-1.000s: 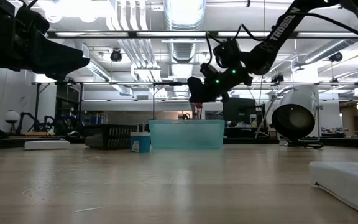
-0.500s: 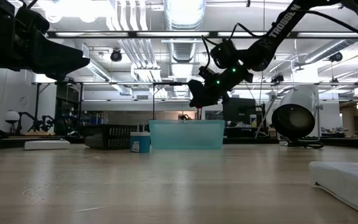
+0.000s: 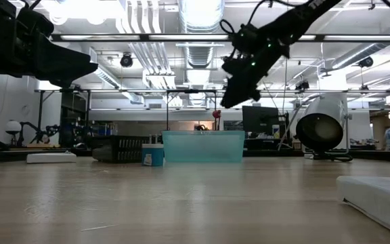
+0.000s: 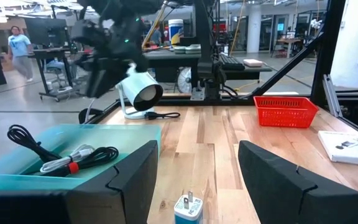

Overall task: Pick and place items into bin
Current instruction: Put the black charger cable into the green bin

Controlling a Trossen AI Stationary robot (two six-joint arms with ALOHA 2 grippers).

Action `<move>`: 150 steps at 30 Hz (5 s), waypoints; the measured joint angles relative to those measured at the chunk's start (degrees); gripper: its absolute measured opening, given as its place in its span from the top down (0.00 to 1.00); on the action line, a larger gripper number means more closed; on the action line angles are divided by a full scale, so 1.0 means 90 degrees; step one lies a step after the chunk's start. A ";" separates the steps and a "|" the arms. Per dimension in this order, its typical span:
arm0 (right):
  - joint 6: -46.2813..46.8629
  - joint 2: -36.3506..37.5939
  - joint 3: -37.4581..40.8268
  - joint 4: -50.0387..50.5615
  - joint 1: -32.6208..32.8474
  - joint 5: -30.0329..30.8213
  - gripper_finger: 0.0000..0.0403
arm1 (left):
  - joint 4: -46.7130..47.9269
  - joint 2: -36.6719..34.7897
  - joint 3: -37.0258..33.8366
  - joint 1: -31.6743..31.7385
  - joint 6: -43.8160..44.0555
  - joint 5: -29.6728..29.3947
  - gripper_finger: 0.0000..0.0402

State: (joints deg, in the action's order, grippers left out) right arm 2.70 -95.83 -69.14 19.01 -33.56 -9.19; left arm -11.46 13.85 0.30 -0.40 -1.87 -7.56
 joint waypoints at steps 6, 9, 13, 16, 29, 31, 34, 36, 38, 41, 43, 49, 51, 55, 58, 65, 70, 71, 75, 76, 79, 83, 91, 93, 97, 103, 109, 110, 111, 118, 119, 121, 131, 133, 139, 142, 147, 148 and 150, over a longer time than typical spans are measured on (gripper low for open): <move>0.0520 0.0619 0.0092 0.1167 0.0138 0.0017 0.76 | 0.0000 0.0000 0.0000 0.0002 -0.0001 0.0000 0.48; 0.0869 0.0847 0.0212 0.1554 0.0155 0.0020 0.78 | 0.0000 0.0000 0.0000 0.0000 -0.0002 0.0001 0.48; 0.1354 0.1023 0.0365 0.2157 0.0150 0.0041 0.80 | 0.0000 -0.0002 0.0000 0.0000 -0.0002 0.0001 0.48; 0.1577 0.1056 0.0441 0.2649 0.0162 0.0037 0.81 | 0.0000 0.0003 0.0000 0.0001 0.0000 0.0001 0.48; 0.2271 0.1056 0.0814 0.3305 0.0898 0.0324 0.83 | 0.0000 0.0000 0.0000 0.0000 -0.0002 0.0001 0.48; 0.2446 0.1057 0.0814 0.3533 0.1080 0.0700 0.84 | -0.0001 0.0000 0.0000 0.0000 -0.0001 0.0000 0.48; 0.3047 0.1090 0.0816 0.3974 0.1383 0.1346 0.85 | -0.0001 0.0000 0.0000 0.0002 -0.0002 0.0000 0.48; 0.3381 0.1130 0.0816 0.4220 0.1626 0.1681 0.86 | 0.0000 0.0000 0.0000 0.0000 0.0000 0.0001 0.48; 0.3492 0.1186 0.0854 0.4338 0.1898 0.1971 0.86 | 0.0000 0.0000 0.0000 0.0002 -0.0002 0.0001 0.48; 0.3731 0.1327 0.1001 0.4360 0.2315 0.2373 0.87 | 0.0000 -0.0001 0.0000 0.0001 -0.0002 0.0001 0.48; 0.3792 0.1495 0.1171 0.4336 0.2577 0.2531 0.88 | -0.0002 0.0000 0.0000 0.0000 0.0000 0.0001 0.48; 0.4871 0.2345 0.2022 0.4200 0.3277 0.3255 0.88 | -0.0001 0.0000 0.0000 0.0001 -0.0001 0.0000 0.48; 0.5425 0.2688 0.2393 0.4053 0.3404 0.3657 0.87 | -0.0002 0.0000 -0.0002 0.0002 0.0000 -0.0001 0.48; 0.6002 0.3203 0.3117 0.3629 0.3516 0.3873 0.82 | 0.0000 0.0000 0.0000 0.0002 -0.0002 -0.0001 0.48; 0.6152 0.3373 0.3581 0.3252 0.3526 0.3876 0.76 | -0.0001 0.0000 0.0000 0.0000 0.0000 0.0000 0.48; 0.6446 0.3428 0.3977 0.3011 0.3526 0.4203 0.60 | 0.0000 0.0000 0.0000 0.0001 -0.0002 0.0001 0.48; 0.6774 0.3428 0.4220 0.3007 0.3533 0.4357 0.53 | 0.0000 0.0000 0.0000 0.0002 -0.0002 0.0001 0.48; 0.6843 0.3428 0.4283 0.3005 0.3533 0.4365 0.52 | 0.0000 0.0000 0.0000 0.0001 -0.0001 0.0001 0.48; 0.7062 0.3428 0.4549 0.2968 0.3533 0.4402 0.50 | 0.0000 0.0000 0.0000 0.0000 0.0000 -0.0001 0.48; 0.7143 0.3428 0.4615 0.2965 0.3533 0.4448 0.50 | 0.0000 0.0000 0.0000 0.0000 -0.0002 0.0001 0.48; 0.7287 0.3426 0.4748 0.2918 0.3533 0.4698 0.50 | 0.0000 0.0000 0.0000 0.0000 -0.0002 -0.0001 0.48; 0.7222 0.3426 0.4912 0.2549 0.3533 0.4901 0.50 | 0.0000 0.0000 0.0000 0.0001 -0.0002 0.0001 0.48; 0.7023 0.3426 0.5217 0.2103 0.3533 0.4918 0.50 | 0.0000 0.0000 0.0000 0.0002 -0.0002 0.0000 0.48; 0.7146 0.3426 0.5299 0.2095 0.3533 0.5016 0.50 | 0.0000 0.0000 0.0000 0.0002 0.0000 0.0001 0.48; 0.7191 0.3426 0.5580 0.1813 0.3531 0.5049 0.50 | 0.0000 0.0000 0.0000 0.0002 -0.0001 0.0001 0.48; 0.7208 0.3426 0.5980 0.1006 0.3531 0.5091 0.50 | 0.0000 0.0000 0.0000 0.0002 -0.0002 0.0001 0.48; 0.7347 0.3426 0.6094 0.0863 0.3531 0.5383 0.50 | 0.0000 0.0000 0.0000 0.0000 -0.0002 0.0000 0.48; 0.7349 0.3426 0.6103 0.0847 0.3531 0.5401 0.50 | 0.0000 0.0000 0.0000 0.0001 0.0000 0.0001 0.48; 0.7351 0.3425 0.6110 0.0845 0.3531 0.5408 0.50 | 0.0000 0.0000 0.0000 0.0002 0.0000 0.0000 0.48; 0.7498 0.3424 0.6120 0.0803 0.3531 0.5621 0.50 | 0.0000 0.0000 0.0000 0.0000 0.0000 0.0001 0.48; 0.7512 0.3424 0.6120 0.0796 0.3531 0.5639 0.50 | 0.0000 0.0000 -0.0001 0.0002 -0.0002 0.0000 0.48; 0.7531 0.3424 0.6120 0.0797 0.3531 0.5648 0.51 | -0.0002 0.0000 0.0000 0.0001 0.0000 0.0001 0.48; 0.7451 0.3421 0.6120 0.0803 0.3531 0.5519 0.66 | 0.0000 0.0000 0.0000 0.0000 -0.0001 0.0000 0.48; 0.7435 0.3421 0.6120 0.0801 0.3531 0.5491 0.69 | 0.0000 0.0000 0.0000 0.0000 -0.0002 0.0001 0.48; 0.7357 0.3421 0.6125 0.0801 0.3531 0.5466 0.77 | 0.0000 0.0000 0.0000 0.0001 -0.0001 0.0000 0.48; 0.7344 0.3421 0.6134 0.0809 0.3531 0.5462 0.81 | -0.0001 0.0000 0.0000 0.0002 -0.0002 0.0001 0.48; 0.7344 0.3424 0.6157 0.0799 0.3531 0.5271 0.89 | 0.0000 0.0000 0.0000 0.0000 0.0000 0.0001 0.48; 0.7322 0.3426 0.6159 0.0794 0.3531 0.5246 0.91 | 0.0000 0.0000 0.0000 0.0001 -0.0001 0.0001 0.48; 0.7298 0.3426 0.6159 0.0794 0.3531 0.5236 0.94 | 0.0000 0.0000 -0.0001 0.0001 -0.0001 0.0001 0.48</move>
State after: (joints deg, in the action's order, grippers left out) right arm 68.37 -64.99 -13.72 26.15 -1.78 37.93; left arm -11.46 13.85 0.29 -0.39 -1.87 -7.56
